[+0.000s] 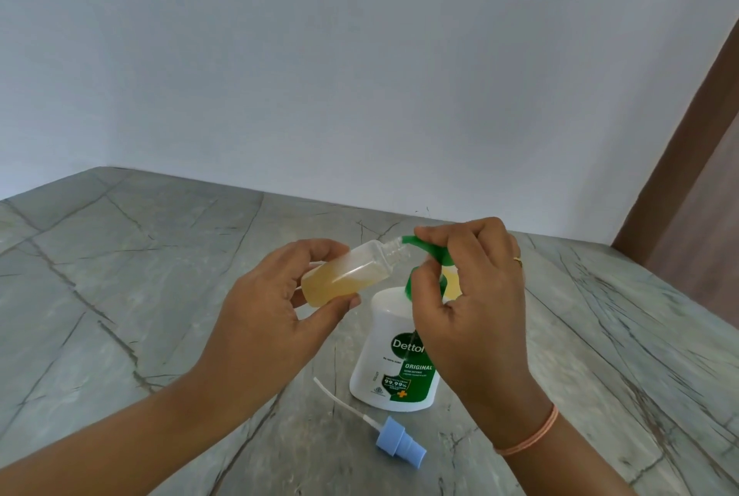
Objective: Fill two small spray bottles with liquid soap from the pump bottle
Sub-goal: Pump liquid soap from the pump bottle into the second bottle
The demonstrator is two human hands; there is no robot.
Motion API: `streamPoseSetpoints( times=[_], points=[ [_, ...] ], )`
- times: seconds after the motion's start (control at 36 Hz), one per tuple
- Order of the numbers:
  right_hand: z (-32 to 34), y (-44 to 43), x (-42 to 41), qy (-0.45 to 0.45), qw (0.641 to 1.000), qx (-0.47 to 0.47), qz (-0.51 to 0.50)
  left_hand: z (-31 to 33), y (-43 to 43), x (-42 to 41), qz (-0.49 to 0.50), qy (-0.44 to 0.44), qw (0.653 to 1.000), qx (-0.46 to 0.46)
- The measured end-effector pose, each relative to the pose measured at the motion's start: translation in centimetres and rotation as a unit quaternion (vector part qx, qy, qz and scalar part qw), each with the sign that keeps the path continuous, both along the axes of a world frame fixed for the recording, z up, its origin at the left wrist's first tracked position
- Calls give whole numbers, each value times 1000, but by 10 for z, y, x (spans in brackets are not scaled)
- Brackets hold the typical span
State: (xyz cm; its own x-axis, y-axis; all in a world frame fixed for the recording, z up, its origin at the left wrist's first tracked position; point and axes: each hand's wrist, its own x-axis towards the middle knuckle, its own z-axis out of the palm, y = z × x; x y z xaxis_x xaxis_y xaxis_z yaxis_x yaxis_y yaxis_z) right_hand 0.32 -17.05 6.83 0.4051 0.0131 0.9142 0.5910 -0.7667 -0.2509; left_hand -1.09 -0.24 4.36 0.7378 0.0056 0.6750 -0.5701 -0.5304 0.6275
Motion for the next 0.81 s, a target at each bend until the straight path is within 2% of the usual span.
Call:
streamPoseSetpoints(
  times=[0.39,0.81],
  points=[
    [-10,5,4,-23,1000,20,4,2,1,1,-7,-7,1000,-12],
    [-1,0,1,-3,1000,12,10,2,0,-1,-4,-5,1000,-6]
  ],
)
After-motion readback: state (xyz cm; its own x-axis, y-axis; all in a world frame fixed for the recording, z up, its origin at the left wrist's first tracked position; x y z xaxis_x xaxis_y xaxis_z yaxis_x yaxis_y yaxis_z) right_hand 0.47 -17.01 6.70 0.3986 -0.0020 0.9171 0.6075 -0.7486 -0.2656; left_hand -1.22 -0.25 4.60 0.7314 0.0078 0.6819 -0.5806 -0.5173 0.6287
